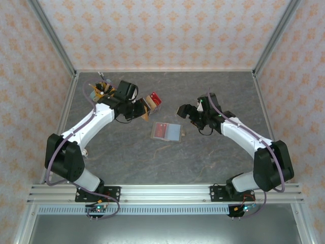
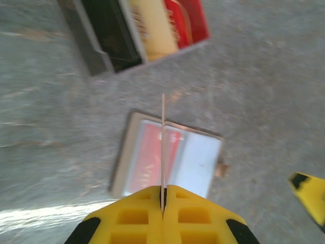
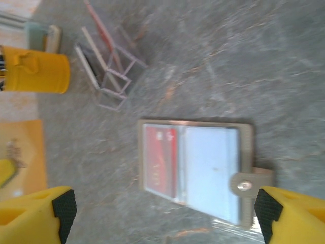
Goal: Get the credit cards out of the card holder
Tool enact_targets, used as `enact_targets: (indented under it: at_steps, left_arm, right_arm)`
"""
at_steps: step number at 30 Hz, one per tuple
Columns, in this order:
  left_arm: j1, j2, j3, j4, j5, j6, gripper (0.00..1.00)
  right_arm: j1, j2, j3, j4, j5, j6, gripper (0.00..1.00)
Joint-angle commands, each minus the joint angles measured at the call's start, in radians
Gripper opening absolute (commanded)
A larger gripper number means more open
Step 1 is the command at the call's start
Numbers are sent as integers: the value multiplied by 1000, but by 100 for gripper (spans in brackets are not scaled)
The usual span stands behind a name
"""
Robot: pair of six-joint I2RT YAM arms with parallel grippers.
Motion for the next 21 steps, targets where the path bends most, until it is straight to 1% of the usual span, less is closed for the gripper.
enact_targets:
  at_steps: [1,4,9,14,17,21]
  left_arm:
    - [-34,63,122,-184,-267,-8,0]
    - [-70,140,235,-228,-376,-61,0]
    - [-119,292,412,-279,-557,-150,0]
    - [-158,428,544,-278,-659,-221,0]
    - [-171,495,609,-283,-691,-257,0]
    - [-177,558,647,-299,-737,-309,0]
  right_arm:
    - [-4,-40,16,-108,141,-51,94]
    - [-3,-55,3,-120,164,-54,96]
    - [-3,-79,-24,-113,163,-49,100]
    - [-3,-99,-45,-107,155,-43,100]
    - [-3,-103,-53,-102,141,-40,100]
    - [-3,-103,-62,-96,127,-32,100]
